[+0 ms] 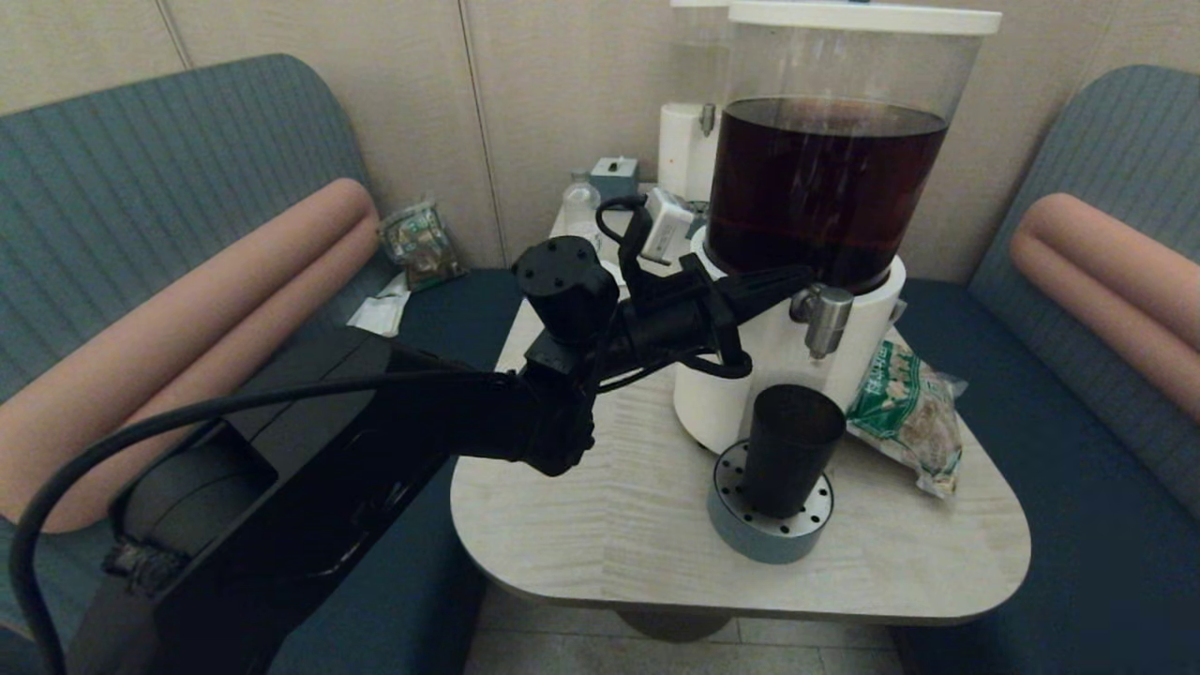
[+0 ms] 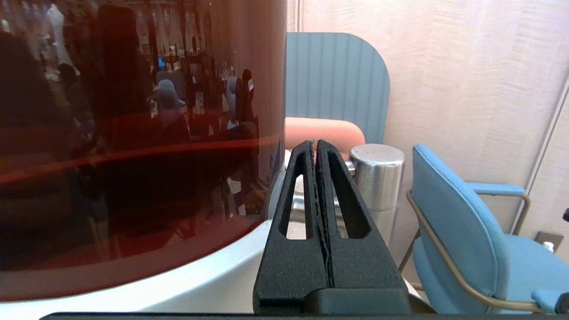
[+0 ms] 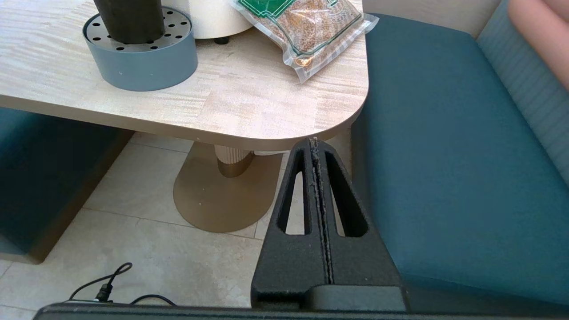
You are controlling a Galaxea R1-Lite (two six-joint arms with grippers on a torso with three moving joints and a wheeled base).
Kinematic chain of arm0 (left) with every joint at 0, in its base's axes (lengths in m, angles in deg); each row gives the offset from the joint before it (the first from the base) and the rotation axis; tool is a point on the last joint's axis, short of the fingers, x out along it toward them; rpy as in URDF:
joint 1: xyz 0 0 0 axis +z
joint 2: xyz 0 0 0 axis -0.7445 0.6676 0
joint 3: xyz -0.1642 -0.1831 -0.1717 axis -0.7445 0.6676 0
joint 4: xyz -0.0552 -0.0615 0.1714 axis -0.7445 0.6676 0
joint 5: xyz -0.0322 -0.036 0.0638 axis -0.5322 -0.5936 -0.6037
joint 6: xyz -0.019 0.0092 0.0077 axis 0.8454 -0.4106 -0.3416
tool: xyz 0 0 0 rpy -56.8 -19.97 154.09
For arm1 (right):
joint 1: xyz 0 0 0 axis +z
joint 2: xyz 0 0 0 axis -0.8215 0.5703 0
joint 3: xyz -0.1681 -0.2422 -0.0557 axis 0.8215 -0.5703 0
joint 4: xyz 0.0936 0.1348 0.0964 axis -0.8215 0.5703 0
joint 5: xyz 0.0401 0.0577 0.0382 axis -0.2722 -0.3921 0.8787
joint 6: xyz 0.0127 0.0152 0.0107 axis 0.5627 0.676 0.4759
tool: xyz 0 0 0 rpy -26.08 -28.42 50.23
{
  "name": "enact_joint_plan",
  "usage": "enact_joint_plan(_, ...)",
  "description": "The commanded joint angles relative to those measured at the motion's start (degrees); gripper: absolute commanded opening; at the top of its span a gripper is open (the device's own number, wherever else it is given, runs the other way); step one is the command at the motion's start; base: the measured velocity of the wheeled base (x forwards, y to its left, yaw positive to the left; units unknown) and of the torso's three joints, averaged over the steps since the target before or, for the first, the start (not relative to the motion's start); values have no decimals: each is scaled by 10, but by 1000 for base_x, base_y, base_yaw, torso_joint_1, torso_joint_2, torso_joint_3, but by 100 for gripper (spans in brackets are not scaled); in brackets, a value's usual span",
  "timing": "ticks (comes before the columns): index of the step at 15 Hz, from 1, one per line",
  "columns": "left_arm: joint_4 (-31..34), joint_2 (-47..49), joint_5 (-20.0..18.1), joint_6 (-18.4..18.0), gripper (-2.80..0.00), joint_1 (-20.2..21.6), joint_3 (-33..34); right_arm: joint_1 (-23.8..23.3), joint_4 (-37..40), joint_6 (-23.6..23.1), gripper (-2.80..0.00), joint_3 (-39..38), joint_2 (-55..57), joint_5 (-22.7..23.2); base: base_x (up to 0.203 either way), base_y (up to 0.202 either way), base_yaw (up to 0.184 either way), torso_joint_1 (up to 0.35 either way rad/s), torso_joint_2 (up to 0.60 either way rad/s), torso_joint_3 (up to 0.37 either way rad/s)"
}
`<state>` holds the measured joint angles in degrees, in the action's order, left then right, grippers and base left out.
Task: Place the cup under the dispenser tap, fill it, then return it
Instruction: Turn off the faucet
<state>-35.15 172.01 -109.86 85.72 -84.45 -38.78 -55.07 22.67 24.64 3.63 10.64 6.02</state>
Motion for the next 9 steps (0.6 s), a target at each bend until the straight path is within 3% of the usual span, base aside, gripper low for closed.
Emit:
enact_joint_plan(1,0,8,-4,1,-280,-3,-9,0,0,0,-280,-1,0,0,0,0,0,0,0,0)
enact_joint_plan(9,3,17,-5,2,-280,-7,-30,0,0,0,-280,0,0,0,0,0,0,0,0,0)
